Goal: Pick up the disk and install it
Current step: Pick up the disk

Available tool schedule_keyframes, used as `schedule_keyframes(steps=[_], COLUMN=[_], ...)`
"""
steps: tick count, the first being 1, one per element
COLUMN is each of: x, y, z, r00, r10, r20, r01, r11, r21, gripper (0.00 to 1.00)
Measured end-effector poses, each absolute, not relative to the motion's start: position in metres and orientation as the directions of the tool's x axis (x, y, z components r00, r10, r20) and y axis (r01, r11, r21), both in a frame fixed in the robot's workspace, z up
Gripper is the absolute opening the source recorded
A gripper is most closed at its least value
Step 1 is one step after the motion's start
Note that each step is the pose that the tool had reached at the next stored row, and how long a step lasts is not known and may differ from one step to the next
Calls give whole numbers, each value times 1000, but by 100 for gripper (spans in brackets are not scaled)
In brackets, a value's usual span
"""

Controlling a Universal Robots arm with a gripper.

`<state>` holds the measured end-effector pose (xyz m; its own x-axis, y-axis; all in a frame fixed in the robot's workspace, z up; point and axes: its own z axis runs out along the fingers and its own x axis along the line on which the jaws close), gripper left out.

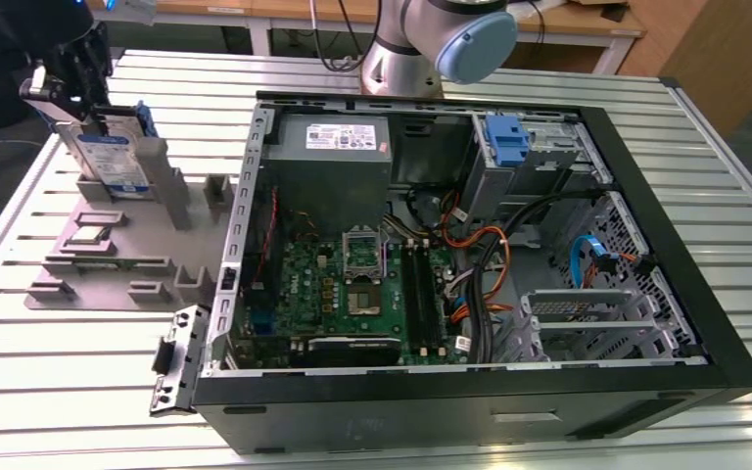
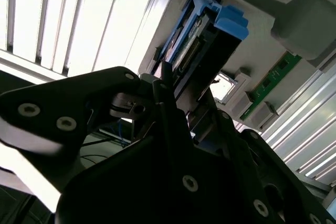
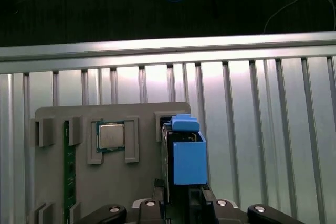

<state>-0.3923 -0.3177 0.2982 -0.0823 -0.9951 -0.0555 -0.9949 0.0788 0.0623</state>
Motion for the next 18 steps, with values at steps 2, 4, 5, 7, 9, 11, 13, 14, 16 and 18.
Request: schedule_keyframes(steps=[2, 4, 5, 7, 9, 11, 13, 14, 16, 18], x=[-392, -392, -392, -392, -392, -392, -392, -392, -392, -392], y=[-318, -318, -318, -318, -318, -318, -318, -318, -318, -318], z=[298, 298, 299, 301, 302, 301, 301, 301, 300, 300], r00=[-82, -82, -82, -83, -82, -82, -75, -71, -70, -69], r10=[-995, -995, -995, -995, -995, -995, -996, -996, -997, -997], r20=[-56, -56, -56, -56, -55, -54, -52, -51, -46, -46], r01=[-995, -995, -995, -995, -995, -995, -995, -996, -996, -996], r11=[79, 79, 79, 79, 79, 79, 72, 68, 67, 67], r21=[62, 62, 61, 62, 62, 62, 62, 62, 62, 62], gripper=[35, 35, 35, 35, 35, 35, 35, 35, 35, 35])
